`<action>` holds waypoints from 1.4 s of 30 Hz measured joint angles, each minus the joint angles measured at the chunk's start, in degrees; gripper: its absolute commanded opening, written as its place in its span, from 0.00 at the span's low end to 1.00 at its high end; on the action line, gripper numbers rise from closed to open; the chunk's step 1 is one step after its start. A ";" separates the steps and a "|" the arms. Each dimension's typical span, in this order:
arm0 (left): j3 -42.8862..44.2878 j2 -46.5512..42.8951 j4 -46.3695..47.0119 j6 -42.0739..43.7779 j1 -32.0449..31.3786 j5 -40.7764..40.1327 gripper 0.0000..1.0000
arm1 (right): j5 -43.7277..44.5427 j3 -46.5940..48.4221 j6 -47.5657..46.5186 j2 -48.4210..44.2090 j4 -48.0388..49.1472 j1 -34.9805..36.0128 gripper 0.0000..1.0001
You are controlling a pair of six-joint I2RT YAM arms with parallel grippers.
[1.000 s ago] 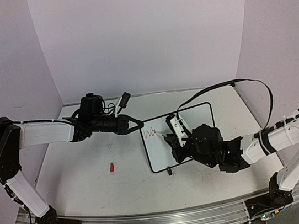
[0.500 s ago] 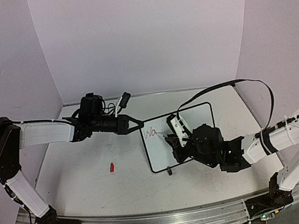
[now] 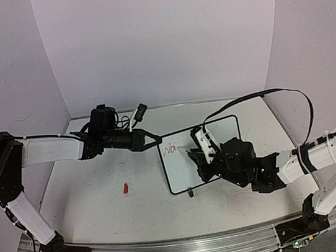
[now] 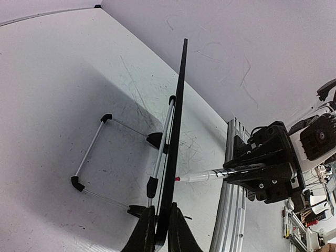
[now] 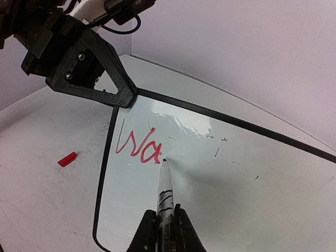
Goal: Write a sentence on the whiteboard
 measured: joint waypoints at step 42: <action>0.00 -0.02 0.06 0.02 0.00 0.09 0.09 | 2.11 2.05 -2.01 2.23 1.53 0.00 0.00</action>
